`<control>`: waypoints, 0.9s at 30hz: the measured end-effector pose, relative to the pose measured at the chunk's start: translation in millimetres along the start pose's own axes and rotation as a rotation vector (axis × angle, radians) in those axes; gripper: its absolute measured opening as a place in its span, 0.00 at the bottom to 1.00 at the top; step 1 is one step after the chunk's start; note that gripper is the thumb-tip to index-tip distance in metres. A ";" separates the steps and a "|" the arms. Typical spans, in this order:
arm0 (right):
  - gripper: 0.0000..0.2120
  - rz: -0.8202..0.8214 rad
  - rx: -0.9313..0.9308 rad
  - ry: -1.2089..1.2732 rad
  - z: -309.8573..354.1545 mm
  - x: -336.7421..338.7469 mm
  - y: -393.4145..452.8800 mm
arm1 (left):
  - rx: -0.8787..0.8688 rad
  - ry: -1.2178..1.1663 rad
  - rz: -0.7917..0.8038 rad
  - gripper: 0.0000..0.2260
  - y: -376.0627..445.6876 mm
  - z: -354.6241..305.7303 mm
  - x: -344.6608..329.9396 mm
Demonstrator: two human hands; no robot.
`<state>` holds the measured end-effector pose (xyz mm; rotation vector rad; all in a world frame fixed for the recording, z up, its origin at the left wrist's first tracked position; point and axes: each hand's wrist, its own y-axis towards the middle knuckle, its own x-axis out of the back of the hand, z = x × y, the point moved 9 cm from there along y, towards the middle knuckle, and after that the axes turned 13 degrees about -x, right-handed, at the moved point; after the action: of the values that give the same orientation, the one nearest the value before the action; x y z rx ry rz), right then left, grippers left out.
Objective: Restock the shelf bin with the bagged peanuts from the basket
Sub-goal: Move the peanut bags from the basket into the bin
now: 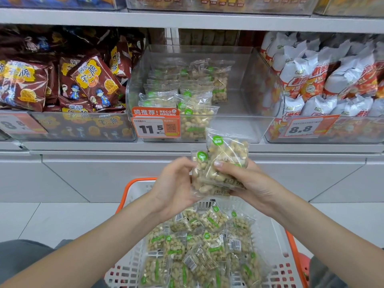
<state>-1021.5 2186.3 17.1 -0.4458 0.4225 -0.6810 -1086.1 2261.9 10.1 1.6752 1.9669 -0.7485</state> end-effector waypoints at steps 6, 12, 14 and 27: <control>0.35 -0.002 0.022 -0.208 -6.7 -7.4 3.2 | 0.025 0.326 -0.059 0.36 -4.4 5.1 11.0; 0.35 -0.039 0.068 -0.294 -11.2 -18.8 -2.2 | -0.026 0.331 -0.167 0.31 -7.6 6.6 15.6; 0.32 -0.038 0.075 -0.288 -11.2 -18.9 -4.0 | -0.019 0.319 -0.196 0.29 -6.2 7.8 18.7; 0.49 0.003 0.120 -0.070 -13.0 -12.9 1.8 | -0.103 0.313 -0.154 0.32 -3.6 3.3 15.9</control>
<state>-1036.2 2193.0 8.4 -0.3540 0.3138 -0.6824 -1092.2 2271.2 -2.3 1.6750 2.3270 -0.4466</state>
